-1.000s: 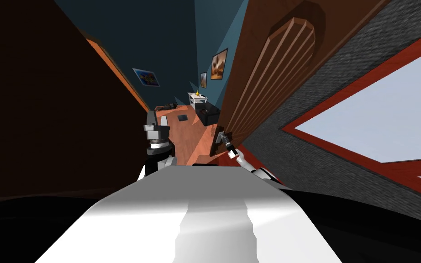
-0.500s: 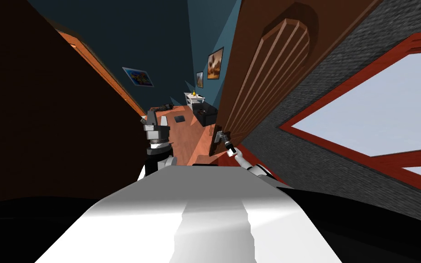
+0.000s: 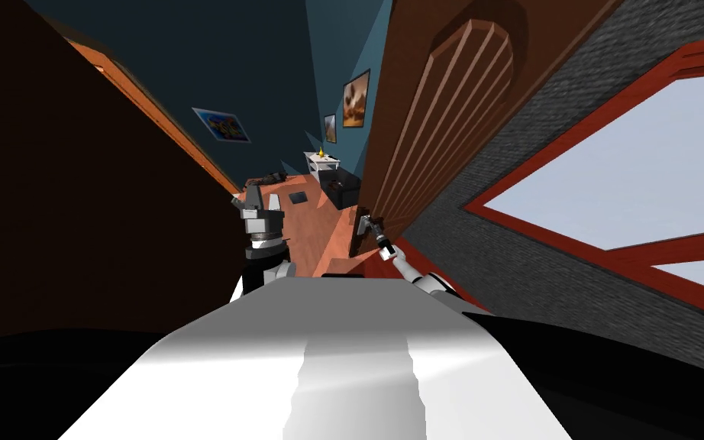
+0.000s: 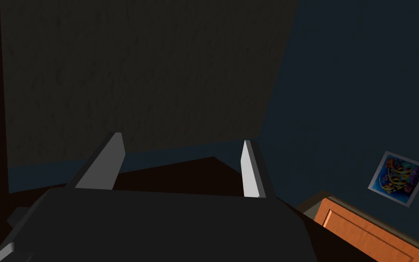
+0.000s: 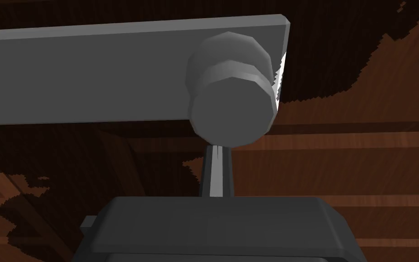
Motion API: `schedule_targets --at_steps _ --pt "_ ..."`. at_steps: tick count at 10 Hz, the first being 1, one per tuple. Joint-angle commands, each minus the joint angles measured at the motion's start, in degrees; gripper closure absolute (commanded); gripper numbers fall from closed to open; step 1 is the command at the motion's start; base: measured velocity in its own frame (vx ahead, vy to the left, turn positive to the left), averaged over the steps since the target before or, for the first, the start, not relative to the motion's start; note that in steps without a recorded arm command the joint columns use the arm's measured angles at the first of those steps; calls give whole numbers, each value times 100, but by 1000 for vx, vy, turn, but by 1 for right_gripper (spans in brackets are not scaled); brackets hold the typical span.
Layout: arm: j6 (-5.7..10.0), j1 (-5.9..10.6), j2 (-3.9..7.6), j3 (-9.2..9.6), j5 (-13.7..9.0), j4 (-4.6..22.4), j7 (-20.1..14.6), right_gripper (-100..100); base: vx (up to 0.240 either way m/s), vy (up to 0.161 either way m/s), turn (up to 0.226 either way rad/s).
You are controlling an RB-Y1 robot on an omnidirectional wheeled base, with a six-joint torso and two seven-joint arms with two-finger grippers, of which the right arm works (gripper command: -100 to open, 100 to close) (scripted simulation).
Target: Push the door open
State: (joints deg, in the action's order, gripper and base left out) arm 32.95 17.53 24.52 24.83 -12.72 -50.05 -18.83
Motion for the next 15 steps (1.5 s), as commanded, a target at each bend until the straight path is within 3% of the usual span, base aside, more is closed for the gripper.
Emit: schedule_targets --at_steps 1,6,8,14,15 --pt "-43 5 58 77 -1 -60 -65 -100 -184 -29 -21" --pt "-184 34 272 314 -10 -241 -270 -100 -215 -27 -13" --pt "-174 48 193 238 2 -174 -206 -100 9 18 23" --pt "-178 115 -14 43 39 -6 -47 -100 210 51 47" --pt "-177 107 12 66 35 -27 -70 -100 82 19 11"
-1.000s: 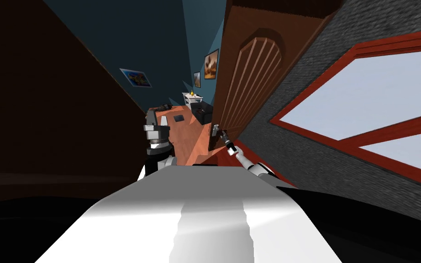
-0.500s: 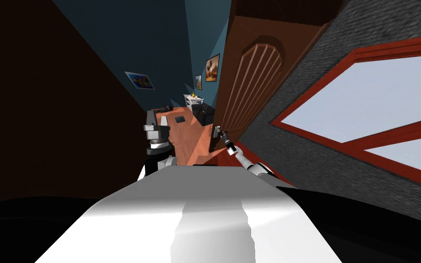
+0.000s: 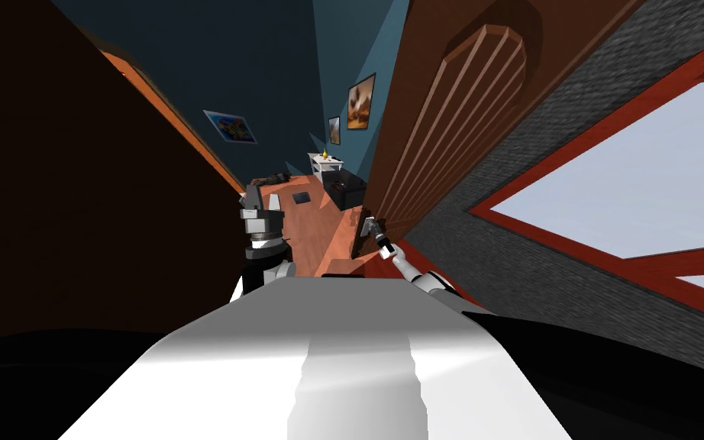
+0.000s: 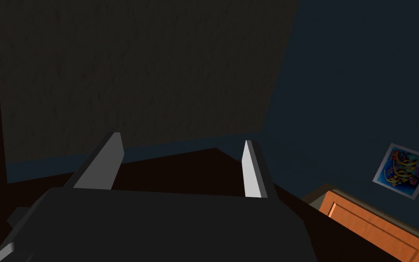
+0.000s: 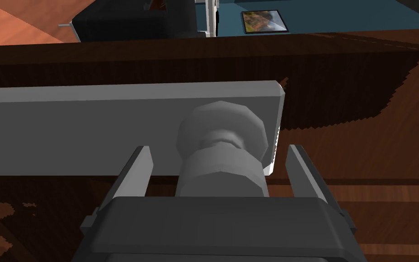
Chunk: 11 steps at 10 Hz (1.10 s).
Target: Push the door open
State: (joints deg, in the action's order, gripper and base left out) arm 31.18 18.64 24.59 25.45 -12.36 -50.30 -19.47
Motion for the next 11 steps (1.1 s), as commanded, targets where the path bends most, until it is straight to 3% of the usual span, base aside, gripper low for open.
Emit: schedule_targets --at_steps 1,6,11 --pt "0 -4 4 4 -1 -2 -6 100 -7 -4 -13" --pt "0 -4 4 4 -1 -2 -6 100 -16 -5 -1" --pt "-88 59 -179 -283 11 125 222 100 164 59 -53"
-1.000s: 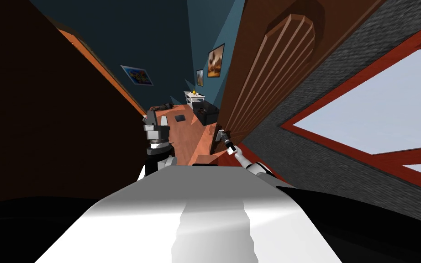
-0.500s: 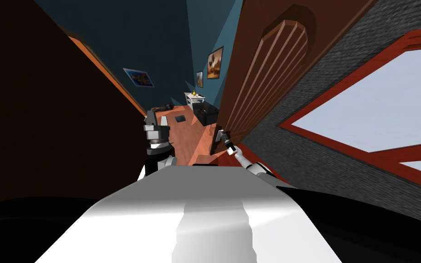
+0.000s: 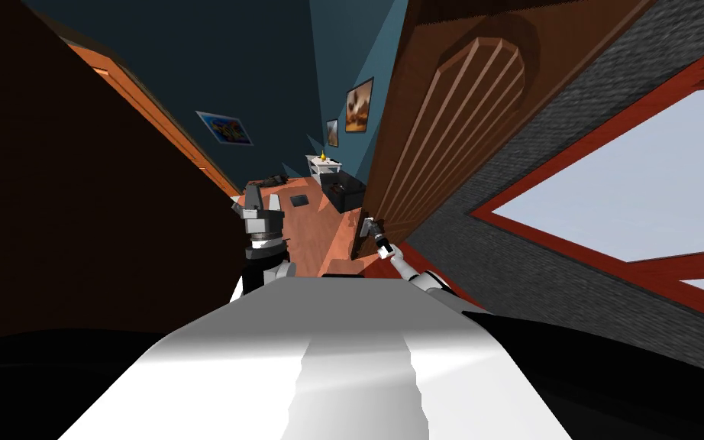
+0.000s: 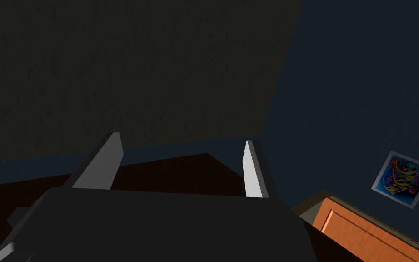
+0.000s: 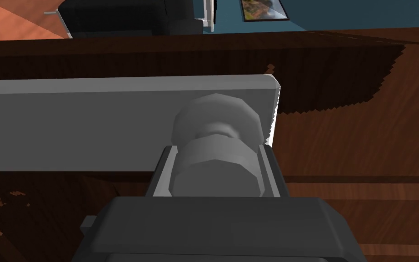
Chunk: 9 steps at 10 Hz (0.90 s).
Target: Push the door open
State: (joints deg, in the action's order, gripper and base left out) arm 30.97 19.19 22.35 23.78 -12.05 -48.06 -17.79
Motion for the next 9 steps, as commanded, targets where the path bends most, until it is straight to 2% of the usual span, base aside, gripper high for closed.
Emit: schedule_targets --at_steps 1,6,8,9 --pt "-88 25 -10 -199 -17 -65 120 100 159 94 -75" --pt "-152 85 -170 -441 -7 33 311 100 114 52 -56" --pt "-193 125 -276 -601 -1 98 436 100 119 74 -126" --pt "-218 110 -251 -498 1 86 364 -100 -55 16 -48"
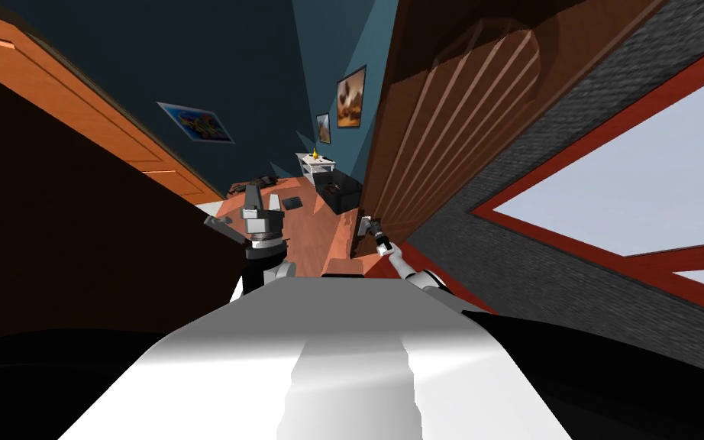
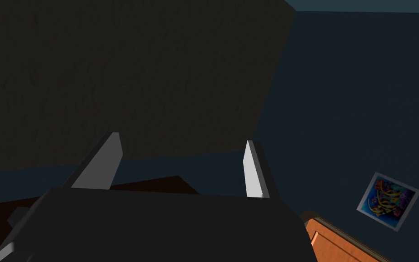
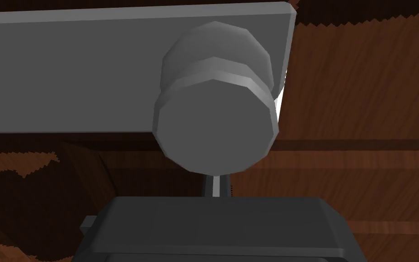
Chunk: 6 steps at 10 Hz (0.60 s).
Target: Push the door open
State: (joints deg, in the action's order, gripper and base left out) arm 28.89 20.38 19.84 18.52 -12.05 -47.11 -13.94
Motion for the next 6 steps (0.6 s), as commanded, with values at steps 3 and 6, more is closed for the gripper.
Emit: schedule_targets --at_steps 3,6 --pt "-48 -13 12 82 1 -49 -60 -100 -229 3 -12" --pt "-107 -19 31 166 0 -112 -120 -100 -241 -6 -28"
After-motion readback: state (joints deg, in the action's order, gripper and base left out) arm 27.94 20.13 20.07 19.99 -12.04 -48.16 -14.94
